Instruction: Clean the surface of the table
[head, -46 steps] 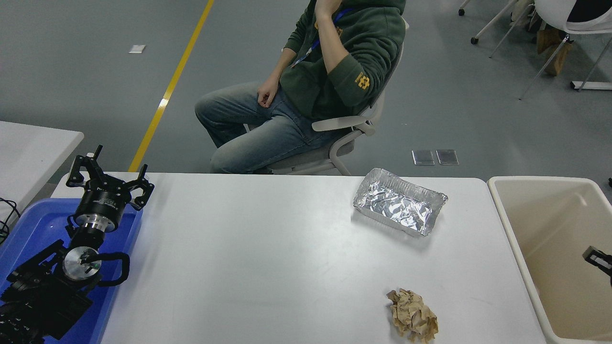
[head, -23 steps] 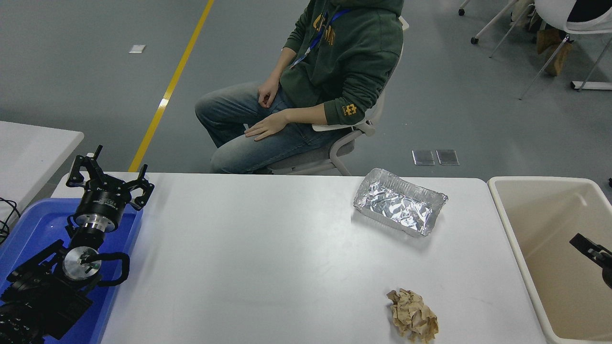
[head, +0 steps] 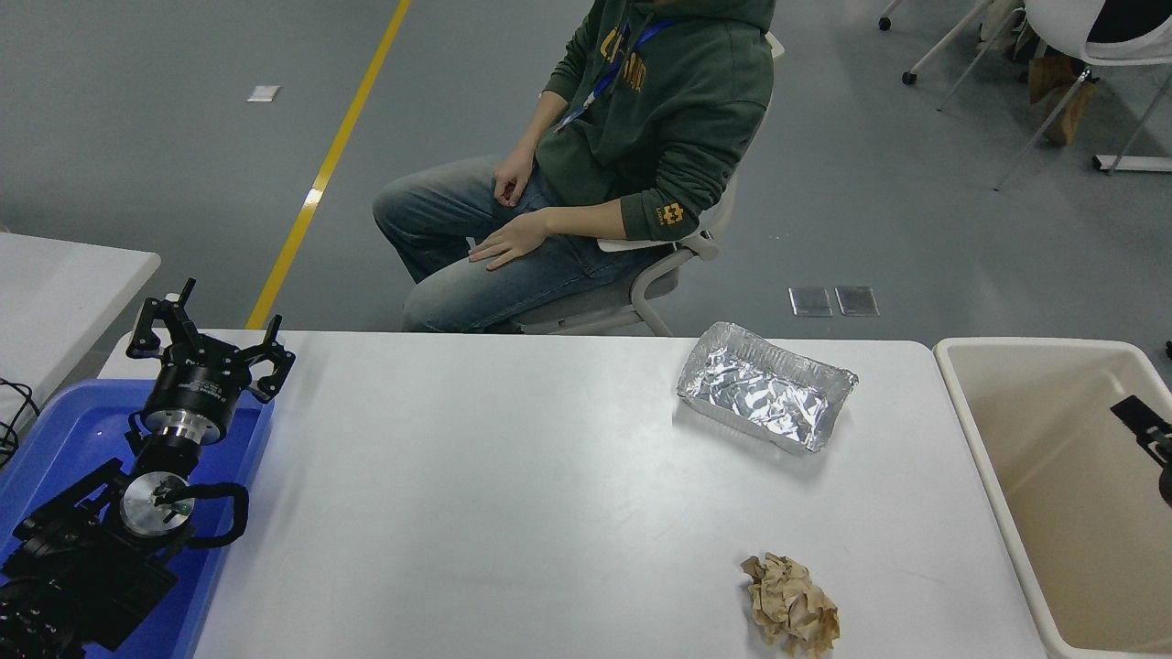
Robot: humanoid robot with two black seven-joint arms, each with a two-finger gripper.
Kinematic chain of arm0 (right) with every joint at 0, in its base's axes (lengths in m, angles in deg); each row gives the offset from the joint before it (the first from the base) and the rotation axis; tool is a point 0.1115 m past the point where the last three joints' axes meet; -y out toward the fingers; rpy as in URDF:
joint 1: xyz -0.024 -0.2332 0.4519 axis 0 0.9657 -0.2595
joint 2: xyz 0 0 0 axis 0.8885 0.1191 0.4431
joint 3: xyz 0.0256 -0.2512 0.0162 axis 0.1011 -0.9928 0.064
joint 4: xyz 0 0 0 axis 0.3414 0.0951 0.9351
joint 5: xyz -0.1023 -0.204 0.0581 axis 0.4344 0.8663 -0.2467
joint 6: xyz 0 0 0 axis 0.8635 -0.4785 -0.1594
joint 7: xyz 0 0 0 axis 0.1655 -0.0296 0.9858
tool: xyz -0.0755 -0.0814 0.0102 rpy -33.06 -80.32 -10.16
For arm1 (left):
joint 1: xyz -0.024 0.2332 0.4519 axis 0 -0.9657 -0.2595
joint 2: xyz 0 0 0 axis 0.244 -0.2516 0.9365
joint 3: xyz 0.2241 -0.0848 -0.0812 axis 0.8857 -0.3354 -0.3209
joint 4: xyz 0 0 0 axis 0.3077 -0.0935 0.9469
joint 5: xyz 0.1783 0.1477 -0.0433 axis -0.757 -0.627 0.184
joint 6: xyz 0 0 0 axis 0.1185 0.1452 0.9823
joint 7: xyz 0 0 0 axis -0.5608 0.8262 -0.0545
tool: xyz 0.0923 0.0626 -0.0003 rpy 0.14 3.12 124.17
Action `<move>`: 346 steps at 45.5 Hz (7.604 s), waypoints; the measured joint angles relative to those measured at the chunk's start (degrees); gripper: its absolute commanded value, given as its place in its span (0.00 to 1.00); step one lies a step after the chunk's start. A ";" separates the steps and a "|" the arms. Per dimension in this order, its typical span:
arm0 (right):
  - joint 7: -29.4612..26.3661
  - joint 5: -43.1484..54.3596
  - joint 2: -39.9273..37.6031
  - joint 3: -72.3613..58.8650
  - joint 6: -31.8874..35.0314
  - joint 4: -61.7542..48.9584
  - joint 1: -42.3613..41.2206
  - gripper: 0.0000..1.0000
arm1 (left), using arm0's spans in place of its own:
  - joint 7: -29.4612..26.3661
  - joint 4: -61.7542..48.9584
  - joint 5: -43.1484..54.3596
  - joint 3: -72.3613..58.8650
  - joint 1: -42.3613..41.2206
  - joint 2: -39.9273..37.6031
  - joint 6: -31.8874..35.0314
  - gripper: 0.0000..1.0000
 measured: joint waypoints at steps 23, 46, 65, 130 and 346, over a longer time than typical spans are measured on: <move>0.25 -2.18 -8.12 30.25 1.84 26.90 6.01 1.00 | 0.00 -0.01 0.02 0.00 0.00 0.00 0.00 1.00; 1.34 -3.92 -3.30 45.72 6.67 44.70 15.39 1.00 | 0.00 -0.01 -0.02 0.01 0.00 0.00 0.00 1.00; 5.98 -4.65 8.18 51.51 7.97 39.47 16.15 1.00 | 0.00 0.00 -0.01 0.01 0.00 0.00 0.00 1.00; 10.98 -4.68 15.71 50.57 9.41 34.57 11.74 1.00 | 0.00 -0.01 -0.01 -0.01 0.00 0.00 0.00 1.00; -26.85 27.58 24.10 -15.08 4.41 10.57 -16.08 0.00 | 0.00 -0.02 0.00 0.00 0.00 0.00 0.00 1.00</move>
